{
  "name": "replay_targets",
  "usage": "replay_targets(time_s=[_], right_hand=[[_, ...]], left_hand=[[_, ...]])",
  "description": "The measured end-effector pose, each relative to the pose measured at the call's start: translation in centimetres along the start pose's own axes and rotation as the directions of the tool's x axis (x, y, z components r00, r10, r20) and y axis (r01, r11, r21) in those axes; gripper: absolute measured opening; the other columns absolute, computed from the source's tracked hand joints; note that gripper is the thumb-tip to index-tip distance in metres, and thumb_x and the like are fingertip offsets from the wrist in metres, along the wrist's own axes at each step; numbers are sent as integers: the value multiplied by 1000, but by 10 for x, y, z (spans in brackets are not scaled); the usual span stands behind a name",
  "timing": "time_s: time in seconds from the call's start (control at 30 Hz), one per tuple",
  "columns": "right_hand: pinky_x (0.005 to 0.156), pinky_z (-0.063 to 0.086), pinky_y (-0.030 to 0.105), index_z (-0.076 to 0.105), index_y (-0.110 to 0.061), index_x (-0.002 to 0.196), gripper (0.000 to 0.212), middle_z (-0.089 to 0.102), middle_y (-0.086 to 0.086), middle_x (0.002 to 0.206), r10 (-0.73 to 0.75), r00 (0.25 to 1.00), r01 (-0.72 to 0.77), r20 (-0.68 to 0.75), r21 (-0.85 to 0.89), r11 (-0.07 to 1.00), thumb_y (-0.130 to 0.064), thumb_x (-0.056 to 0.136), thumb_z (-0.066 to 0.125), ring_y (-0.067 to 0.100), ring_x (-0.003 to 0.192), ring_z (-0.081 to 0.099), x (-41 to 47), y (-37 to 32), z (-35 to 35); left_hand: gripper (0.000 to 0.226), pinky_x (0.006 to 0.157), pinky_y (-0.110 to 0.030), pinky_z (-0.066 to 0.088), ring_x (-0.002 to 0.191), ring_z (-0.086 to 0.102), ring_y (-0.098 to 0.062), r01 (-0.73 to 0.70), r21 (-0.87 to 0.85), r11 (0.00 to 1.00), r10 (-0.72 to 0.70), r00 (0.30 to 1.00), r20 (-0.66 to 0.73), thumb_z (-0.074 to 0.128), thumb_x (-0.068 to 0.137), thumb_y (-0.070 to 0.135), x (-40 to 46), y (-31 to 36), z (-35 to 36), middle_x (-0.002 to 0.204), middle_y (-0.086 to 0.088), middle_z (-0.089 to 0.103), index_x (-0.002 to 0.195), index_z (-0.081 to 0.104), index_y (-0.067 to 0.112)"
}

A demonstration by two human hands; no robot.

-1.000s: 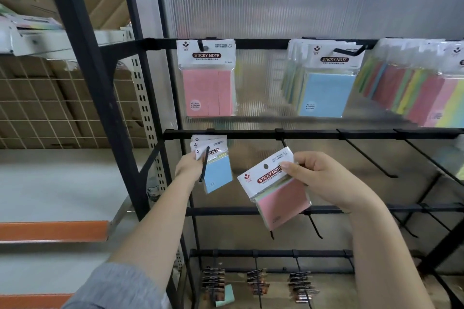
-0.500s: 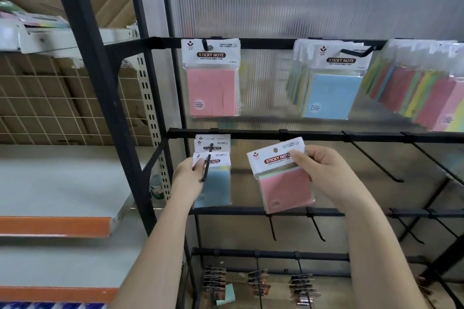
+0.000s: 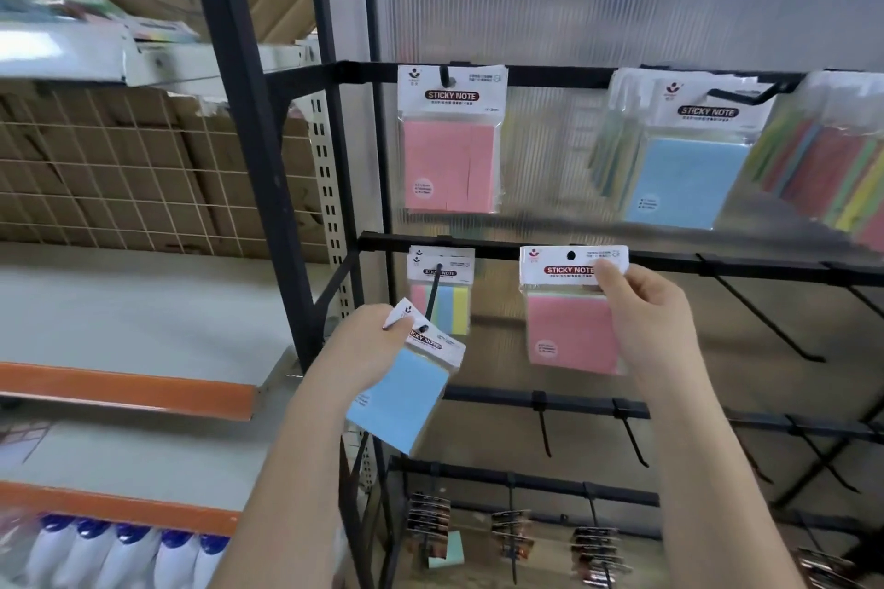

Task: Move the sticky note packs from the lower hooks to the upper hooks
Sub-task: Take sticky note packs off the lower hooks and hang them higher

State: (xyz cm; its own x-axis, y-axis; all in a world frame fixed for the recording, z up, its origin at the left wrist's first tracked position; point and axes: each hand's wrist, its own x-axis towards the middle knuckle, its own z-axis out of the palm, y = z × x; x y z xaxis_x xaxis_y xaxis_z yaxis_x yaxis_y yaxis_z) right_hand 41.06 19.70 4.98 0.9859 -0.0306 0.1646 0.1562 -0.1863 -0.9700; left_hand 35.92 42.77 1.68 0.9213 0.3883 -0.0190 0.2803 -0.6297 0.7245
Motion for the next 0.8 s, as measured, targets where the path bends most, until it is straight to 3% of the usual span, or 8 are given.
replay_targets(time_s=[0.13,0.2,0.3,0.47,0.6,0.8], right_hand=[[67,52,41,67,-19,82,28,71,3,81,-44,999,44,-1,35,998,-36,97,50,32,82,67,-2,-3,6],[67,49,39,66,-18,82,28,71,4,81,-77,997,77,-2,28,997,-35,97,50,35,86,67,-4,-4,9],[65,50,34,67,-25,77,26,70,-5,76,-119,993,119,-8,69,991,-34,96,52,23,77,67,-7,-11,13],[50,43,9,68,-34,77,12,69,-19,74,-218,976,220,-28,152,964,-32,89,64,-7,62,62,-11,-37,22],[51,44,10,67,-35,74,11,69,-19,72,-301,952,306,-58,177,935,-33,85,69,-7,63,62,-9,-66,32],[48,43,10,70,-26,79,7,70,-13,74,-418,905,424,-81,239,873,-29,85,70,-4,61,63,-9,-113,49]], left_hand=[[29,58,-23,35,72,53,-10,-16,29,999,16,1000,-14,35,102,32,-8,3,-11,85,2,63,89,57,17],[29,55,-20,34,69,53,-6,-7,22,1000,8,998,-62,35,102,32,-10,4,-16,82,4,61,84,53,17],[28,53,-21,32,68,51,-7,7,26,1000,-3,990,-140,34,102,33,-13,5,-24,84,2,60,90,53,16],[31,50,-20,31,67,50,-5,-20,-17,1000,12,926,-376,33,101,35,-21,12,-35,89,2,59,98,58,16],[33,50,-20,36,66,53,-7,-61,-91,994,3,848,-531,38,98,39,-27,18,-43,79,4,58,89,57,14],[37,55,-27,41,69,55,-11,-117,-141,983,13,811,-584,41,98,38,-28,15,-45,79,-1,61,86,58,7]])
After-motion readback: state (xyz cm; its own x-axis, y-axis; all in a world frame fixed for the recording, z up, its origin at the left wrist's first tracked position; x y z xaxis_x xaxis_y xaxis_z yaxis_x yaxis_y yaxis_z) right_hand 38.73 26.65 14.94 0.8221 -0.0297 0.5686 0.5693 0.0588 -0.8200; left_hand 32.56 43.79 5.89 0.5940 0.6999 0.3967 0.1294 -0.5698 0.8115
